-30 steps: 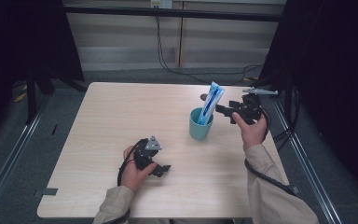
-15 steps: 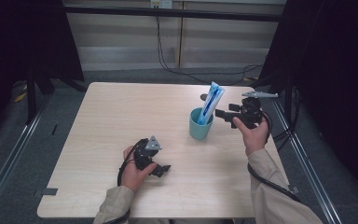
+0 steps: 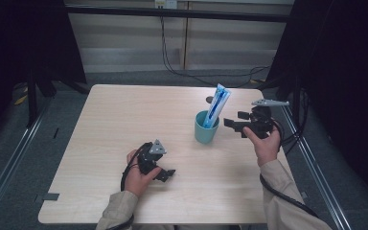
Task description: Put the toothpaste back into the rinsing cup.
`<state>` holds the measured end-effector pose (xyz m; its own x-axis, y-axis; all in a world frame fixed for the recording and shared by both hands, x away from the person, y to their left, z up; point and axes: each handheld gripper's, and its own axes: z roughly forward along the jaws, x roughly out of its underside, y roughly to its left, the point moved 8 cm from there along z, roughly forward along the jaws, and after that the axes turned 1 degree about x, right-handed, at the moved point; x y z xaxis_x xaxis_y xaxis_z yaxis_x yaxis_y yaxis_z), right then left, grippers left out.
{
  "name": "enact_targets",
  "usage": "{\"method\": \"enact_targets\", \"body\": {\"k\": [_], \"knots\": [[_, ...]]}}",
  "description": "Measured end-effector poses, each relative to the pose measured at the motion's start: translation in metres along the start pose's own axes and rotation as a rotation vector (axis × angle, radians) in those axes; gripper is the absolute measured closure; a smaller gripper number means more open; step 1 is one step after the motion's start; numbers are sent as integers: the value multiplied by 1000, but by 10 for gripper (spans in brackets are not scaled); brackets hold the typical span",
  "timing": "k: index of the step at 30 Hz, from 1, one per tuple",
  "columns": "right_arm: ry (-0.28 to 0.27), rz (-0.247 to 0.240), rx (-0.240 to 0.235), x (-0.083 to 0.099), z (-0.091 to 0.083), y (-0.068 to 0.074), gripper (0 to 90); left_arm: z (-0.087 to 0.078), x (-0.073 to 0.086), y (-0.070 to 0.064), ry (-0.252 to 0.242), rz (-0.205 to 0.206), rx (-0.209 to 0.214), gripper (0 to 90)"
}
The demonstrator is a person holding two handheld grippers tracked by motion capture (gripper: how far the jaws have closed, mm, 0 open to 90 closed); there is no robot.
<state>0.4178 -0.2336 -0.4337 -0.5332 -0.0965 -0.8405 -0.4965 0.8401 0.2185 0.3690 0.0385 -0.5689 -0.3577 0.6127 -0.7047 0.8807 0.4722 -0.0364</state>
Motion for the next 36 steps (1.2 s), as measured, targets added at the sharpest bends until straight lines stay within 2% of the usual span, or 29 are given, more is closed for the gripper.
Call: {"method": "enact_targets", "body": {"k": [6,22,36], "knots": [[17,-33,-4,11,-4,3,205,0,0,0,2,1,0,14],[53,-72,-14,34,-6,9,201,0,0,0,1,1,0,14],[86,-84,-35,59,-1,13,190,0,0,0,0,1,0,14]]}}
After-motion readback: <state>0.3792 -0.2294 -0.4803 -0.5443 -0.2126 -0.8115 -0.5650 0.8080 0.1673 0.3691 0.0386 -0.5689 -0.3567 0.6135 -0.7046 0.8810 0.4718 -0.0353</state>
